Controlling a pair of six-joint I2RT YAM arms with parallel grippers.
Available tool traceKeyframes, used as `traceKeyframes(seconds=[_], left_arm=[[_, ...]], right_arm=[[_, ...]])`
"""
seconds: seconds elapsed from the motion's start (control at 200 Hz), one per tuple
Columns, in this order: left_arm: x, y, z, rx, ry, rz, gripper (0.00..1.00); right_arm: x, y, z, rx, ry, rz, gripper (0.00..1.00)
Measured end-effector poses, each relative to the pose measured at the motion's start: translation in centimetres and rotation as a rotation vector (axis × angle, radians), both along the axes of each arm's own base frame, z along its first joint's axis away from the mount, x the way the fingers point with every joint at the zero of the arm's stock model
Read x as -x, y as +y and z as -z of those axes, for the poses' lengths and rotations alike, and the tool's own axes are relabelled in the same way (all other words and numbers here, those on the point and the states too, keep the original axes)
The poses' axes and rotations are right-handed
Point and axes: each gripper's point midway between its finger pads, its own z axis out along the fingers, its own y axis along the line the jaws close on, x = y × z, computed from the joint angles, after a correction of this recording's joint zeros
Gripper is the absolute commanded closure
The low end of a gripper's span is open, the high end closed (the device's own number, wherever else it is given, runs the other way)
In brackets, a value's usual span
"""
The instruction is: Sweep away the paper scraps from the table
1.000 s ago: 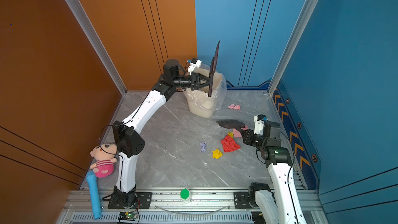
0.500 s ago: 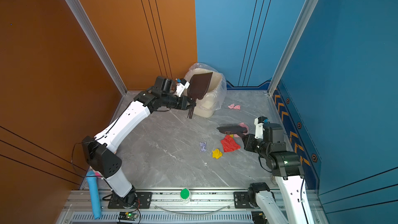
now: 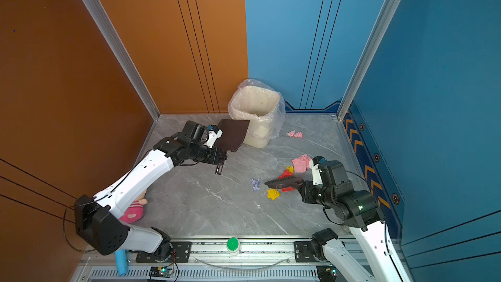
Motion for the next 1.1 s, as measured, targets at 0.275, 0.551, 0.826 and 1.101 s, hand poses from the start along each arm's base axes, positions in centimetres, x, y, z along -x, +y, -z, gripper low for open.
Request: traceKeyframes(seconds=[0.275, 0.551, 0.826, 1.101], left_arm=[[0.4, 1.0, -1.1, -0.007, -0.047, -0.019, 1.0], [1.7, 4.2, 1.2, -0.115, -0.011, -0.097, 1.0], [3.4, 6.3, 5.2, -0.226, 0.094, -0.145, 1.0], [4.1, 7.0, 8.4, -0.285, 0.173, -0.148, 1.0]], right_arm=[[0.0, 0.7, 0.8, 0.032, 0.052, -0.049, 1.0], [1.0, 3.1, 1.7, 0.039, 0.119, -0.18, 1.0], [1.6, 5.5, 2.9, 0.073, 0.178, -0.3, 1.0], [-2.2, 9.2, 3.8, 0.061, 0.092, -0.347, 1.0]])
